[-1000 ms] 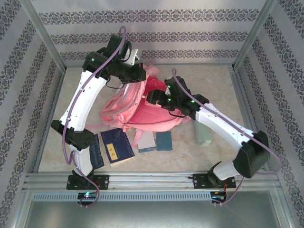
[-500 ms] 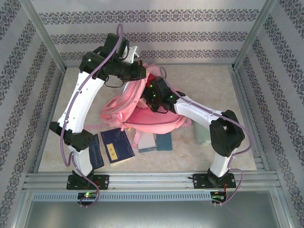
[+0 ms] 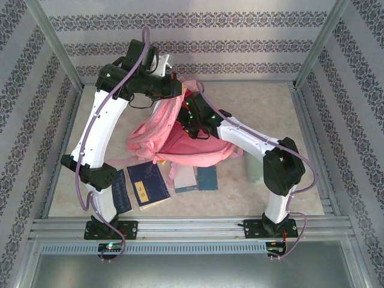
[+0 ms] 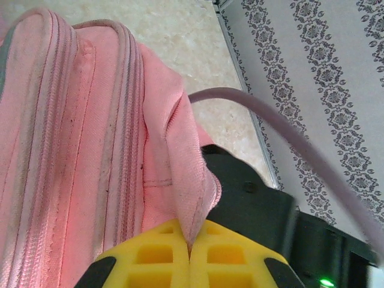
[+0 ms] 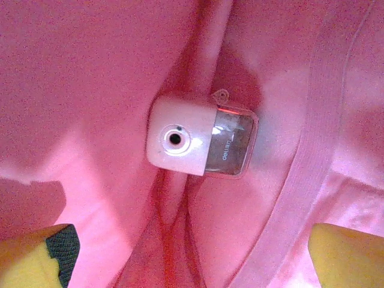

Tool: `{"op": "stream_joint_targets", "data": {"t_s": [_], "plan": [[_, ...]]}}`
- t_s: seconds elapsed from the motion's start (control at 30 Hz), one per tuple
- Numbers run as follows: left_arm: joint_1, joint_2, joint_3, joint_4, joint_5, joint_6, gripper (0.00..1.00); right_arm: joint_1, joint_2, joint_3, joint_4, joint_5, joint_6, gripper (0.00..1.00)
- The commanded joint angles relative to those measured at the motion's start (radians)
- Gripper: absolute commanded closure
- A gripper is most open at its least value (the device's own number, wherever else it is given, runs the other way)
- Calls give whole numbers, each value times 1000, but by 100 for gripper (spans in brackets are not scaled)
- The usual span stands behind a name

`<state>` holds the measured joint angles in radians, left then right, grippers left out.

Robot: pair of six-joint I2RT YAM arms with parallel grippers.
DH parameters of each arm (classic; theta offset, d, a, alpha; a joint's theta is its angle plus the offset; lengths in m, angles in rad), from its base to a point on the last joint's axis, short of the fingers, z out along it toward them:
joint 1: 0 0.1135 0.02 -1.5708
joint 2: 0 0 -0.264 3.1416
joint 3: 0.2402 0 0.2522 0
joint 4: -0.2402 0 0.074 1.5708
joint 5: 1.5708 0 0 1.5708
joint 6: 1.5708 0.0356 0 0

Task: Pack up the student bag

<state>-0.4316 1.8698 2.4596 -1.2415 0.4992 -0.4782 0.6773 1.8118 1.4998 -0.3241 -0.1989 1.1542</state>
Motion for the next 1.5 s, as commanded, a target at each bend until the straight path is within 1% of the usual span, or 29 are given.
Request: {"op": "stream_joint_targets", "data": {"t_s": [0.0, 0.07, 0.17, 0.3, 0.33, 0.4, 0.43, 0.47, 0.5, 0.53, 0.57, 0.63, 0.67, 0.7, 0.73, 0.77, 0.8, 0.87, 0.93, 1.03, 1.1, 1.17, 1.2, 1.27, 1.33, 1.47], "plan": [[20, -47, 31, 111, 50, 2, 100, 12, -111, 70, -146, 72, -198, 2], [26, -57, 20, 105, 44, 4, 100, 17, -148, 99, -275, 147, -276, 2], [34, -68, 6, 103, 42, 5, 100, 22, -198, 150, -432, 212, -362, 2], [41, -82, -14, 101, 44, 6, 100, 44, -287, 186, -561, 321, -478, 2], [43, -87, -21, 101, 44, 6, 100, 51, -296, 224, -638, 384, -503, 2], [46, -96, -34, 100, 44, 9, 100, 74, -280, 327, -815, 550, -570, 2], [49, -101, -43, 100, 44, 8, 100, 91, -263, 388, -913, 664, -605, 2], [51, -108, -51, 100, 44, 9, 100, 102, -254, 430, -983, 749, -642, 2], [53, -112, -56, 100, 44, 8, 100, 104, -253, 450, -1024, 791, -666, 2], [55, -117, -65, 99, 47, 6, 100, 98, -262, 460, -1050, 800, -694, 2], [56, -125, -71, 103, 51, 6, 100, 85, -284, 451, -1045, 780, -730, 2], [60, -134, -83, 104, 56, 4, 100, 54, -345, 401, -993, 701, -790, 2], [63, -140, -90, 106, 57, 1, 100, 39, -395, 350, -949, 681, -794, 2], [64, -146, -97, 109, 61, -1, 100, 17, -451, 279, -879, 627, -810, 2], [67, -153, -104, 113, 66, -2, 100, -28, -510, 196, -793, 508, -815, 2], [71, -160, -111, 119, 70, -4, 100, -85, -546, 145, -747, 416, -779, 5], [74, -166, -110, 122, 73, -6, 100, -135, -555, 116, -742, 357, -742, 7], [82, -173, -97, 127, 69, -8, 100, -193, -554, 81, -764, 340, -697, 6], [88, -169, -58, 131, 67, -9, 100, -225, -583, 10, -733, 361, -665, 2], [97, -147, 31, 134, 68, -24, 100, -323, -615, -76, -685, 232, -614, 2], [106, -123, 120, 117, 77, -28, 100, -381, -628, -124, -658, 154, -590, 2], [123, -99, 199, 84, 92, -22, 100, -403, -635, -155, -630, 105, -590, 3], [137, -96, 215, 70, 105, -19, 100, -403, -631, -156, -636, 111, -591, 4], [154, -105, 203, 49, 116, -3, 100, -410, -620, -163, -656, 141, -578, 4], [159, -118, 181, 26, 105, 20, 100, -437, -620, -201, -641, 135, -550, 5], [160, -133, 146, 10, 98, 32, 100, -487, -585, -303, -549, 35, -491, 6]]}}
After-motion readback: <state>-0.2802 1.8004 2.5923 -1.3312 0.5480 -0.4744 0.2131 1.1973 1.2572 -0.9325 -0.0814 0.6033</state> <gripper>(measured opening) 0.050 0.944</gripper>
